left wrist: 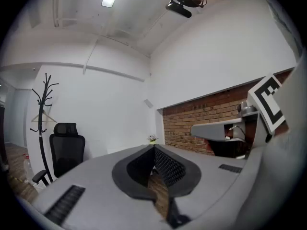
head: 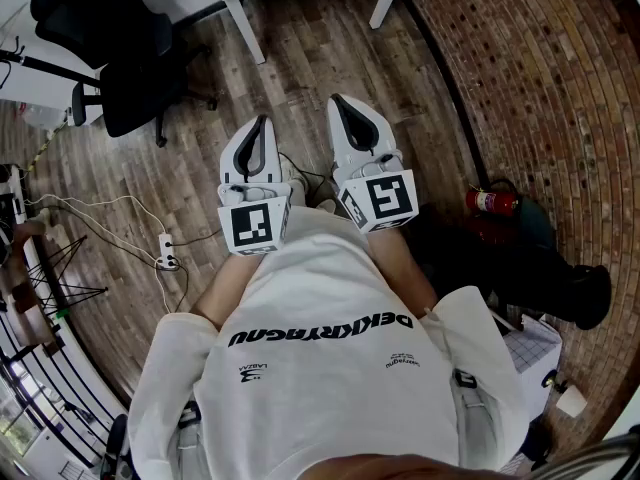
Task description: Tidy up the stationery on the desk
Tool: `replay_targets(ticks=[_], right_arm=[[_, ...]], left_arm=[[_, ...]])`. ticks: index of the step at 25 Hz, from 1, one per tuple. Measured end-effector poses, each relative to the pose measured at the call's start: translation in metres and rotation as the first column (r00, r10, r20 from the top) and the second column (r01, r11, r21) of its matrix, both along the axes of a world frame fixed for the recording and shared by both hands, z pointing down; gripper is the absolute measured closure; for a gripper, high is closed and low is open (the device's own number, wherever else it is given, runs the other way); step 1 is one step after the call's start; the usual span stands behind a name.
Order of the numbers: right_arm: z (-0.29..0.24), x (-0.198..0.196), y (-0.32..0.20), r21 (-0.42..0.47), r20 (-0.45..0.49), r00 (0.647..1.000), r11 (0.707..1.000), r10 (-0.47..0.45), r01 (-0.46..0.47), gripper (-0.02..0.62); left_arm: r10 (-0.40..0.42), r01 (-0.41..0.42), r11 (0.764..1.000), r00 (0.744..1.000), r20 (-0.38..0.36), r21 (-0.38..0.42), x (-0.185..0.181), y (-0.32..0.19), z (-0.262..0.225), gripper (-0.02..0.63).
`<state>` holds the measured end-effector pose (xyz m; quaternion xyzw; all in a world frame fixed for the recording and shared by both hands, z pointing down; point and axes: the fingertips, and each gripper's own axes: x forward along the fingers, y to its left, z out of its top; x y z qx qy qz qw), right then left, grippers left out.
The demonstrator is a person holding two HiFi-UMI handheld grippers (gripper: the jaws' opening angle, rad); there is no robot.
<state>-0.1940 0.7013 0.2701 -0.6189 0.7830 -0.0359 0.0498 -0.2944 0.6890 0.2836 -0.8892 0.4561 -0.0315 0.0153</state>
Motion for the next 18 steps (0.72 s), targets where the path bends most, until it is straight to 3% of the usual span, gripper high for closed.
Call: replay_targets(ticks=[10, 18], right_arm=[[0.003, 0.013, -0.011, -0.004, -0.019, 1.000, 1.000, 0.002, -0.002, 0.598], [0.022, 0.039, -0.080, -0.041, -0.055, 0.998, 0.999, 0.004, -0.007, 0.598]], left_arm=[[0.003, -0.002, 1.000, 1.000, 0.012, -0.025, 0.012, -0.016, 0.013, 0.607], [0.013, -0.013, 0.999, 1.000, -0.002, -0.030, 0.040, -0.079, 0.028, 0.607]])
